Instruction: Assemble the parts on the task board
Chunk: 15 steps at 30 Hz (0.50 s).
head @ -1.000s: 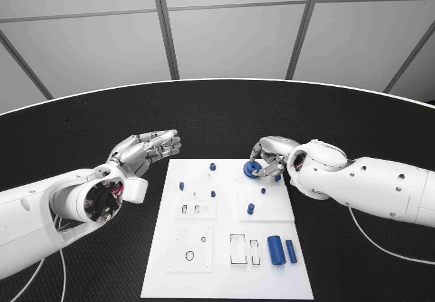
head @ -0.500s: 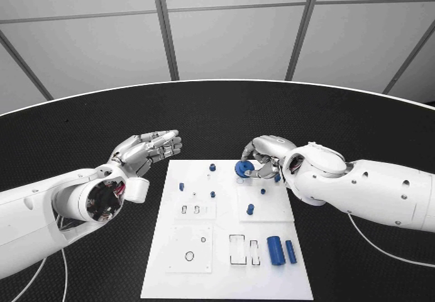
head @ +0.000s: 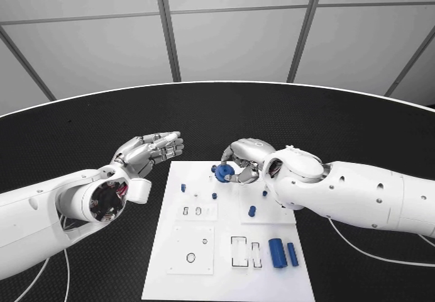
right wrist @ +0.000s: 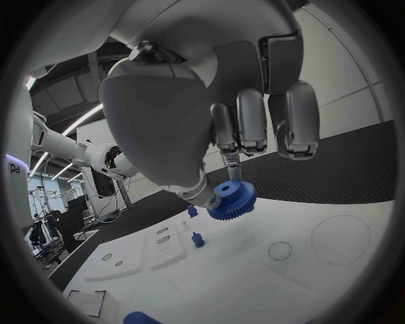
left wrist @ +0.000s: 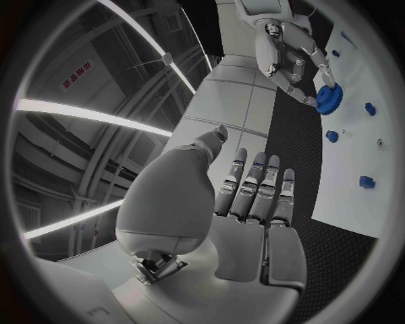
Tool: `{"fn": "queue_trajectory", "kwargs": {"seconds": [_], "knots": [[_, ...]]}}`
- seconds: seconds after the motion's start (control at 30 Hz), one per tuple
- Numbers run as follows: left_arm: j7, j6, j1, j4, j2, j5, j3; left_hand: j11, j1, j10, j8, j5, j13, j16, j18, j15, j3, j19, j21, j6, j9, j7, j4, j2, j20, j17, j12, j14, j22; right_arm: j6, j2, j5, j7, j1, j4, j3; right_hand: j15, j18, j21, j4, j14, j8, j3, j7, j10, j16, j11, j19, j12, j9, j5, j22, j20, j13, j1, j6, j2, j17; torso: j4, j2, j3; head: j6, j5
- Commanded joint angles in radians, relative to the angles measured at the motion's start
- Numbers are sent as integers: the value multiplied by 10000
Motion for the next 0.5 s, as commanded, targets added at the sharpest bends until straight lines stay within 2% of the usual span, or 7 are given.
{"fn": "queue_trajectory", "kwargs": {"seconds": [0.03,0.1,0.27,0.5], "knots": [[-1,-4,0,4,11,0,0,20,1,54,-58,-31,-1,-53,-20,9,-38,57,-26,63,-13,617,-39,111,-14,-8,17,70,-9,32,344,-6,13,0,-214,0,-81,-107,33,4,952,109,77,-96,901,63,-49,791,27,52,59,2038,-51,2471,2,240,76,2199,12,31,-12,28,19],[-2,-6,0,15,17,0,0,20,1,54,-58,-31,-1,-53,-20,9,-38,57,-26,63,-13,617,-39,111,-14,-8,17,70,-9,35,541,-8,22,0,-373,0,-81,-107,33,4,952,109,77,-96,901,63,-49,791,27,52,59,2038,-51,2471,2,240,76,2199,-12,44,12,36,45],[-4,-13,1,40,22,0,0,20,1,54,-58,-31,-1,-53,-20,9,-38,57,-26,63,-13,617,-39,111,-14,-8,17,70,-9,55,925,-10,67,-1,-699,0,-77,-105,27,-5,953,100,105,-91,904,64,-45,788,31,49,52,2031,-50,2475,-22,221,68,2203,-18,50,24,20,69],[-6,-26,2,68,26,0,0,20,1,54,-58,-31,-1,-53,-20,9,-38,57,-26,63,-13,617,-39,111,-14,-8,17,70,-9,104,1284,-11,50,-2,-1077,-3,-73,-103,21,-33,955,93,162,-88,894,67,-42,784,19,48,59,2023,-48,2465,-30,204,72,2212,-24,38,19,5,77]]}}
